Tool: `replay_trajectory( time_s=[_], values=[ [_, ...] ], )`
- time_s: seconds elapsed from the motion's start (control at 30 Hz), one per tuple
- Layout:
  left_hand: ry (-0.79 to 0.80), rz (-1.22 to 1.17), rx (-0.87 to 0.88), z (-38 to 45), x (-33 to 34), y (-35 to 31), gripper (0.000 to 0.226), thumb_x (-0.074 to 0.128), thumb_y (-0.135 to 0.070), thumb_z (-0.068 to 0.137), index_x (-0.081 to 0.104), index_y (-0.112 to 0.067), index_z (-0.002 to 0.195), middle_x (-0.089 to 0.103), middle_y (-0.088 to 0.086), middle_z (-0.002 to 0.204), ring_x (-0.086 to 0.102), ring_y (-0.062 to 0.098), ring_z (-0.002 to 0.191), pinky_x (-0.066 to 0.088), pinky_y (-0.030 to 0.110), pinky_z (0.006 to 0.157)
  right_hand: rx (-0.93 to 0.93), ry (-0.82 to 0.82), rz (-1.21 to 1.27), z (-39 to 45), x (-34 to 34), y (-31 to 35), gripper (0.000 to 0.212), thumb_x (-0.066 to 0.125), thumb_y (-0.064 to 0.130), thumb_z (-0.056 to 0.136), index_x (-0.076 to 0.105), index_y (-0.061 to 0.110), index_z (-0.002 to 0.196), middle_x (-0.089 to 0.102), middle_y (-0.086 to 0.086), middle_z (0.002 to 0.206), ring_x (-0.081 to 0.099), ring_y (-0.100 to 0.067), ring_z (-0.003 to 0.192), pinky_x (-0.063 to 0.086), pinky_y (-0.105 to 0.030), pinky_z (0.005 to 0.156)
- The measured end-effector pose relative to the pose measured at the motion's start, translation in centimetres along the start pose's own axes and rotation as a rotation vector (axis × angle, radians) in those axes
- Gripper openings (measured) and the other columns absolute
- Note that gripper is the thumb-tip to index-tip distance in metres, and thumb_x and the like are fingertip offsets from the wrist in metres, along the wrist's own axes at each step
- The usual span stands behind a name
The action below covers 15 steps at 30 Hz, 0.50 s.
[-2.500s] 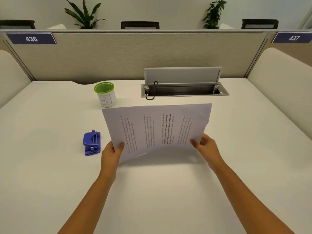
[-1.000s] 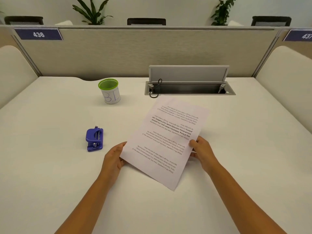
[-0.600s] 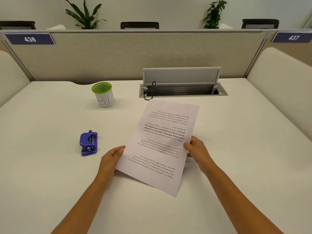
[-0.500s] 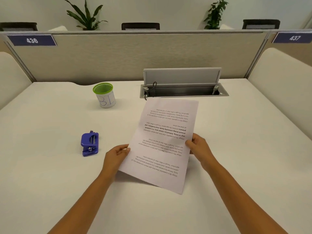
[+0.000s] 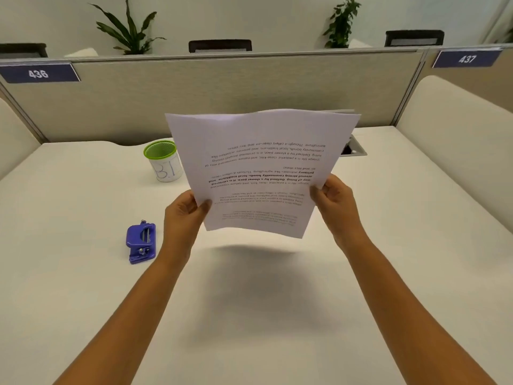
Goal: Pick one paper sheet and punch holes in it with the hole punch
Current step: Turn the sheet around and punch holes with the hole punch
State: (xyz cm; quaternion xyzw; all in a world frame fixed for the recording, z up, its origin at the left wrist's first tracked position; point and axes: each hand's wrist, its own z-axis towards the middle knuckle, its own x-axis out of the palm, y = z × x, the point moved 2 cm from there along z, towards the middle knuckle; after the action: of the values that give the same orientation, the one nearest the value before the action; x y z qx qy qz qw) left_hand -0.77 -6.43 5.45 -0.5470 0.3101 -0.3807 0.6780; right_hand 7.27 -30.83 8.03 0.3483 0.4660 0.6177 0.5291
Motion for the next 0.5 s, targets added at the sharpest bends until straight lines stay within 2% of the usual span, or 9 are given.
replay_trajectory(
  time_s=[0.2, 0.4, 0.5],
  values=[
    [-0.025, 0.000, -0.033, -0.8, 0.0, 1.0, 0.026, 0.060, -0.006, 0.086, 0.063, -0.031, 0.088, 0.067, -0.015, 0.095, 0.066, 0.002, 0.082, 0.054, 0.016, 0.071, 0.010, 0.033, 0.005, -0.6, 0.2, -0.8, 0.038, 0.049, 0.003, 0.093, 0.062, 0.038, 0.088, 0.070, 0.027, 0.086, 0.064, 0.008, 0.081, 0.050, -0.009, 0.066],
    [-0.014, 0.012, -0.032, -1.3, -0.3, 1.4, 0.032, 0.059, -0.007, 0.086, 0.064, -0.038, 0.085, 0.068, -0.027, 0.086, 0.067, -0.004, 0.079, 0.054, 0.012, 0.067, 0.023, 0.049, 0.027, -0.9, 0.6, -1.2, 0.039, 0.048, 0.005, 0.092, 0.065, 0.040, 0.088, 0.070, 0.026, 0.089, 0.065, 0.007, 0.083, 0.050, -0.008, 0.067],
    [-0.021, -0.001, -0.022, -1.2, -0.4, 1.3, 0.031, 0.060, -0.006, 0.086, 0.064, -0.037, 0.085, 0.068, -0.026, 0.086, 0.067, -0.005, 0.079, 0.053, 0.011, 0.065, 0.015, 0.046, 0.019, -0.6, 0.7, -1.3, 0.036, 0.049, 0.003, 0.092, 0.062, 0.037, 0.092, 0.070, 0.028, 0.089, 0.065, 0.007, 0.084, 0.051, -0.011, 0.068]
  ],
)
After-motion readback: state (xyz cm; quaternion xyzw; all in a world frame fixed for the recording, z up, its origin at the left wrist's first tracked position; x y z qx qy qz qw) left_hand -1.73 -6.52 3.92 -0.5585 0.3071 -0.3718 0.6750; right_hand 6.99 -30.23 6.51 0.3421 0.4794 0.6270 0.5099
